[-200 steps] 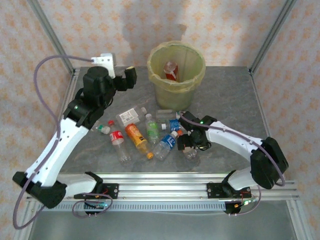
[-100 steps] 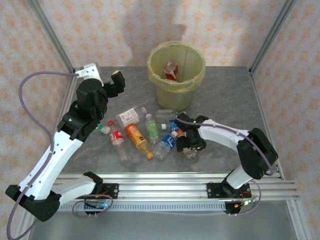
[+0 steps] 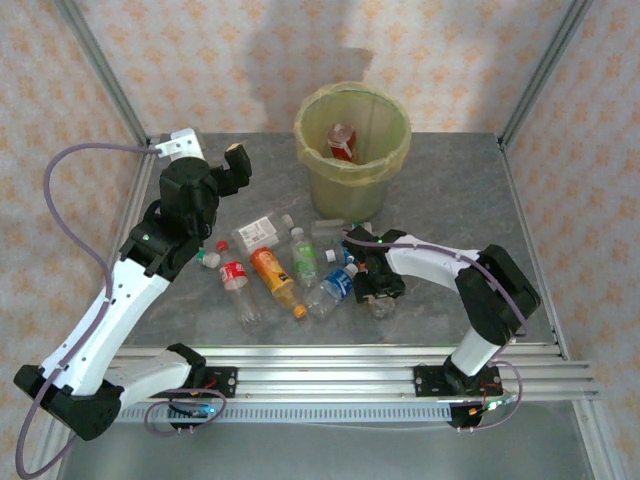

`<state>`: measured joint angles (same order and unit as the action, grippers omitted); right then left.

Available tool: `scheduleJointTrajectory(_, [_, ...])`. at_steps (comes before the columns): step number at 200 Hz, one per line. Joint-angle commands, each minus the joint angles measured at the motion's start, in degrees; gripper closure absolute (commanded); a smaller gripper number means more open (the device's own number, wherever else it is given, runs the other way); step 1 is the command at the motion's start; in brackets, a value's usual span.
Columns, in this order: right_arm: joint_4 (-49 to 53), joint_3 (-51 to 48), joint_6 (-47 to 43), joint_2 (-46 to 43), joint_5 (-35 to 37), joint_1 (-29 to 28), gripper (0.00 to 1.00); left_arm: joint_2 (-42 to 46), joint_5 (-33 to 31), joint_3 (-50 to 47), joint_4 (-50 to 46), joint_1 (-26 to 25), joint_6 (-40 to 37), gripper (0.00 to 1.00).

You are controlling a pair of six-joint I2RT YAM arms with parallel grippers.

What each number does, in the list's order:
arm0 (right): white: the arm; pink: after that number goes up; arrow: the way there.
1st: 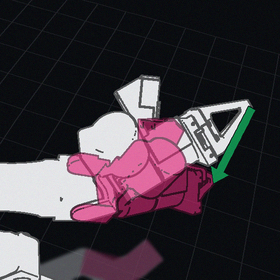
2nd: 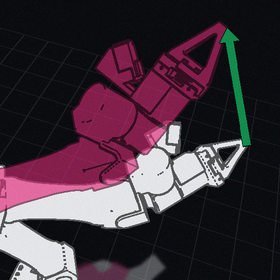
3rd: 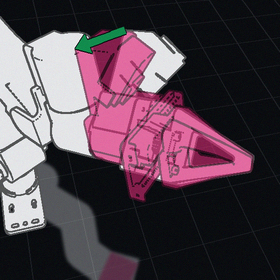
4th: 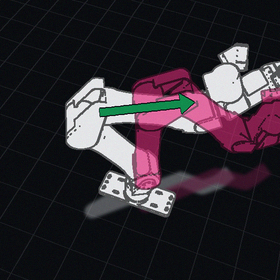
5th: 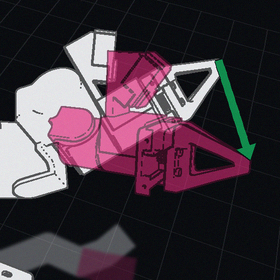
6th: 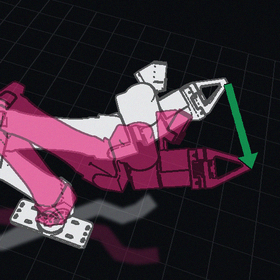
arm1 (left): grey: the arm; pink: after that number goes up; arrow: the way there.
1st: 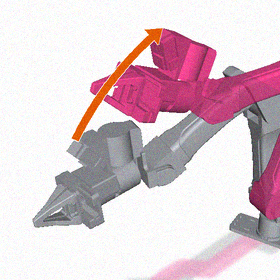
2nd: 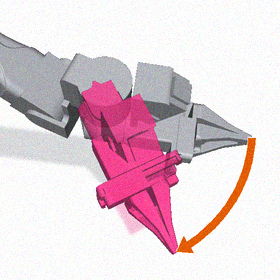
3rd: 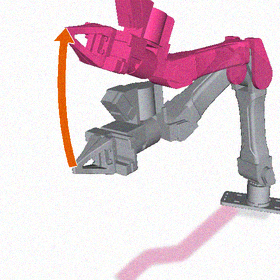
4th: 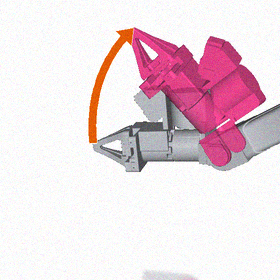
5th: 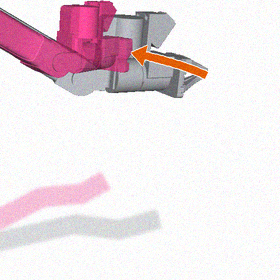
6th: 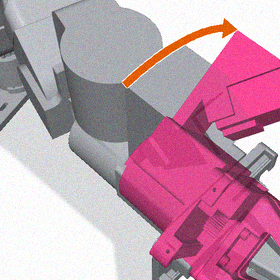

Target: Put the plastic bottles in the bin

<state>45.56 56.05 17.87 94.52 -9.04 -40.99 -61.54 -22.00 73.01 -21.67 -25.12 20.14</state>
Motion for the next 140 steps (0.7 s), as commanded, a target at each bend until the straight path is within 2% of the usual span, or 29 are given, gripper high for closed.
scheduleJointTrajectory(1, [1.1,1.2,-0.4,0.4,2.1,-0.2,0.38,-0.2,-2.3,-0.8,-1.0,0.4,1.3,0.00])
scheduleJointTrajectory(81, [4.8,0.4,0.4,-5.4,2.1,-0.2,0.50,0.0,-2.2,-1.1,-1.0,0.8,2.5,0.00])
scheduleJointTrajectory(140, [8.4,1.2,0.9,-10.5,3.8,-0.2,0.53,0.1,-2.0,-1.5,-1.0,0.9,3.0,0.00])
